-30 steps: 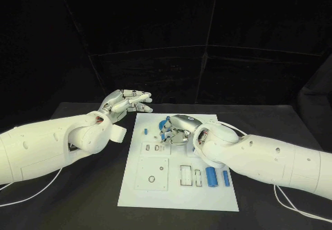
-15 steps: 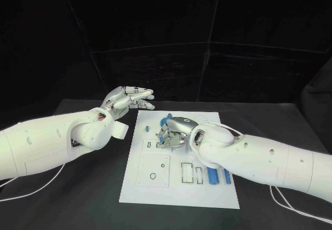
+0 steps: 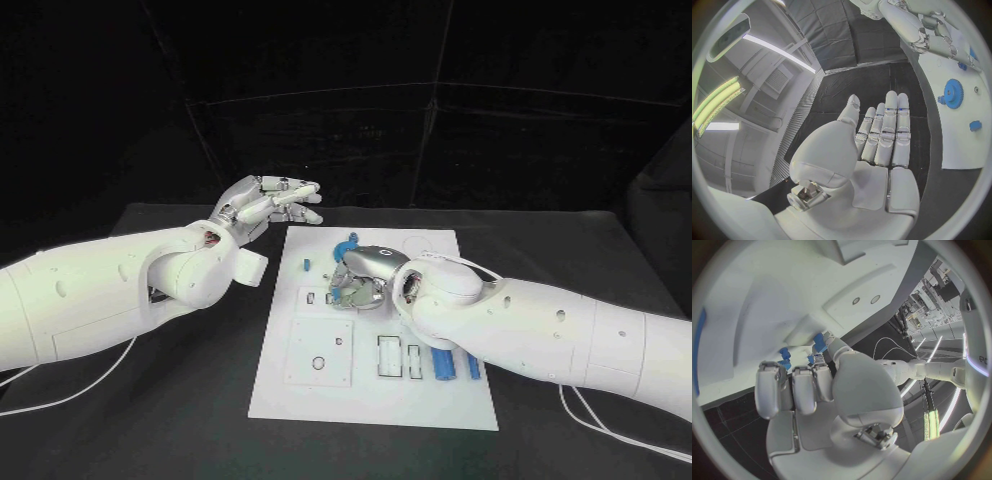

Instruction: Assemble the parts on the task board

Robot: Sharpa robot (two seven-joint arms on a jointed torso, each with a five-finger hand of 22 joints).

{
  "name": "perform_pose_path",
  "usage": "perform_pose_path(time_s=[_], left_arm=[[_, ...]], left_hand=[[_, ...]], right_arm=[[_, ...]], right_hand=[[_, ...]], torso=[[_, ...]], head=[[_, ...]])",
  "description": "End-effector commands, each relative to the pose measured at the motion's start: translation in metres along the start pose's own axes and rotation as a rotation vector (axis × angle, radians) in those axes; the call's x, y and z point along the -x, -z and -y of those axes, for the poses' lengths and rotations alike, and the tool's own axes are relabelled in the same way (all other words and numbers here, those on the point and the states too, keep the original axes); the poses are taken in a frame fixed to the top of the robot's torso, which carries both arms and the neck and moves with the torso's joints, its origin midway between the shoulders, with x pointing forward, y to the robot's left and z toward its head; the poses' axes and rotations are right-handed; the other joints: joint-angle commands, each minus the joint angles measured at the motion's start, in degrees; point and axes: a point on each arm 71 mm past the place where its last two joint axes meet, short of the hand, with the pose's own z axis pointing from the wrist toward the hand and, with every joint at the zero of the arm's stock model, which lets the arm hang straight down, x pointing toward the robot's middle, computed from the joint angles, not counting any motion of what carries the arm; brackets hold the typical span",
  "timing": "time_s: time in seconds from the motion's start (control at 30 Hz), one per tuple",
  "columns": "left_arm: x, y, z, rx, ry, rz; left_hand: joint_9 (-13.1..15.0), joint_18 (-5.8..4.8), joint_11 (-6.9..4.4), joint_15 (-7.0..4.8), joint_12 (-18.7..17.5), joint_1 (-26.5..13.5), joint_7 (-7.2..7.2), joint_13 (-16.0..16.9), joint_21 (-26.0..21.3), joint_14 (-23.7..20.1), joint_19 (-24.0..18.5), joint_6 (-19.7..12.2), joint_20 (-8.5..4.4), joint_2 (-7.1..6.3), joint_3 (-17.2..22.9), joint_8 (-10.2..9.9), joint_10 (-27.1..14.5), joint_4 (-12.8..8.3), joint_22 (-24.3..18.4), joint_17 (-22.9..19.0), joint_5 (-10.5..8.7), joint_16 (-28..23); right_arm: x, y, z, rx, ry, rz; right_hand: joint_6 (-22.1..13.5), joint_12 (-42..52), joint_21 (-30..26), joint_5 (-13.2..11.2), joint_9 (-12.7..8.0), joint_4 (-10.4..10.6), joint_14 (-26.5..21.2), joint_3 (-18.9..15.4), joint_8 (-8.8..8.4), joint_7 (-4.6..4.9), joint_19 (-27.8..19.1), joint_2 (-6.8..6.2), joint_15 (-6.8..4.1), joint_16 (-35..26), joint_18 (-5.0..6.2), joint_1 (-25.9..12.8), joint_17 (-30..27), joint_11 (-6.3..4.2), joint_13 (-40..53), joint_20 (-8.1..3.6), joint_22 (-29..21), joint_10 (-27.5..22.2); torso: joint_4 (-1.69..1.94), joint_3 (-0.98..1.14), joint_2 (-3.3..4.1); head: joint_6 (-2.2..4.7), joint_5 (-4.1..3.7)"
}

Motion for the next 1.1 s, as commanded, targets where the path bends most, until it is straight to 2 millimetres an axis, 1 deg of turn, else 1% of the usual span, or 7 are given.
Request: perform_pose_path(time_s=[0.03, 0.1, 0.17, 0.3, 0.6, 0.9, 1.1], left_arm=[[-0.0011, -0.0007, 0.0007, 0.004, 0.006, -0.010], [-0.0010, -0.0007, 0.0008, 0.004, 0.006, -0.010], [-0.0008, -0.0006, 0.0008, 0.005, 0.006, -0.010], [-0.0004, -0.0006, 0.0007, 0.005, 0.005, -0.009], [-0.0007, -0.0008, 0.0006, 0.006, 0.006, -0.010], [-0.0005, -0.0008, 0.0006, 0.006, 0.006, -0.010], [-0.0003, -0.0006, 0.0006, 0.007, 0.006, -0.010]], left_hand=[[-0.1, 0.71, 0.14, 0.04, -0.4, 0.3, 0.52, 0.0, -0.4, -0.3, -0.3, 0.1, 0.00, 0.14, 0.0, -0.4, 0.2, -0.2, -0.1, 0.1, 0.28, -0.2], [-0.1, 0.71, 0.14, 0.04, -0.4, 0.4, 0.52, 0.0, -0.4, -0.3, -0.3, 0.2, -0.01, 0.14, 0.0, -0.4, 0.2, -0.3, -0.1, 0.1, 0.28, -0.2], [-0.1, 0.71, 0.14, 0.03, -0.4, 0.4, 0.52, 0.0, -0.4, -0.3, -0.2, 0.2, -0.01, 0.16, 0.0, -0.4, 0.2, -0.3, -0.1, 0.1, 0.28, -0.2], [-0.1, 0.71, 0.14, 0.03, -0.4, 0.4, 0.52, 0.0, -0.4, -0.3, -0.2, 0.2, -0.01, 0.16, 0.0, -0.4, 0.2, -0.3, -0.1, 0.1, 0.28, -0.2], [-0.1, 0.71, 0.14, 0.03, -0.4, 0.4, 0.52, 0.0, -0.4, -0.3, -0.2, 0.2, -0.01, 0.16, 0.0, -0.4, 0.2, -0.3, -0.1, 0.1, 0.28, -0.2], [-0.1, 0.71, 0.14, 0.04, -0.4, 0.4, 0.52, 0.0, -0.4, -0.3, -0.2, 0.2, -0.01, 0.16, 0.0, -0.4, 0.2, -0.3, -0.1, 0.2, 0.27, -0.2], [-0.1, 0.71, 0.14, 0.04, -0.4, 0.4, 0.52, 0.0, -0.4, -0.3, -0.2, 0.2, -0.01, 0.16, 0.0, -0.4, 0.2, -0.3, -0.1, 0.2, 0.27, -0.2]], right_arm=[[-0.0016, -0.0001, 0.0005, -0.004, 0.029, -0.029], [-0.0021, 0.0005, 0.0014, -0.006, 0.032, -0.035], [-0.0025, 0.0011, 0.0024, -0.008, 0.035, -0.041], [-0.0032, 0.0016, 0.0038, -0.011, 0.039, -0.051], [-0.0041, 0.0017, 0.0054, -0.017, 0.046, -0.064], [-0.0047, 0.0020, 0.0065, -0.022, 0.053, -0.073], [-0.0043, 0.0014, 0.0056, -0.021, 0.056, -0.065]], right_hand=[[-0.2, -0.4, -0.1, 0.1, 0.0, 0.0, 3.4, 0.4, 0.31, 0.08, -0.5, 0.17, 0.35, -0.2, -0.29, -0.1, 1.1, 0.03, 3.3, 0.00, 2.0, -0.3], [-0.2, -0.4, -0.1, 0.1, 0.0, 0.0, 3.4, 0.4, 0.31, 0.08, -0.5, 0.17, 0.35, -0.2, -0.29, -0.1, 1.1, 0.03, 3.3, 0.00, 2.0, -0.3], [-0.3, -0.5, -0.1, 0.1, 0.0, 0.0, 3.4, 0.4, 0.24, 0.13, -0.5, 0.02, 0.38, -0.2, -0.28, -0.2, 1.1, 0.07, 3.2, 0.03, 2.0, -0.4], [-0.3, -0.6, -0.1, 0.0, 0.0, -0.1, 3.4, 0.4, 0.20, 0.17, -0.6, -0.08, 0.41, -0.2, -0.27, -0.2, 1.1, 0.10, 3.2, 0.05, 1.9, -0.4], [-0.3, -0.7, -0.1, -0.1, 0.0, -0.1, 3.4, 0.4, 0.16, 0.21, -0.6, -0.19, 0.44, -0.3, -0.26, -0.3, 1.0, 0.14, 3.1, 0.08, 1.9, -0.5], [-1.2, -1.7, -0.4, -0.4, -0.2, 0.1, 3.3, 0.1, -0.51, 0.64, -1.0, -1.22, 0.74, -0.5, -0.15, -1.2, 0.7, 0.51, 2.2, 0.34, 1.4, -1.3], [-3.5, -2.8, -0.6, -0.4, -0.4, 0.5, 3.3, -0.7, -1.81, 1.35, -1.2, -2.28, 1.24, -0.7, -0.07, -2.2, 0.4, 1.12, 1.1, 0.76, 1.0, -2.1]], torso=[[0.00, -0.02, -0.04], [-0.01, -0.03, -0.05], [0.00, -0.02, -0.04], [-0.05, -0.01, -0.03], [0.01, -0.01, -0.05], [0.01, -0.04, -0.04], [0.05, -0.05, -0.04]], head=[[-0.12, 0.09], [0.38, 0.04], [0.42, -0.04], [0.20, 0.05], [-0.17, 0.09], [-0.40, 0.07], [-0.46, 0.05]])
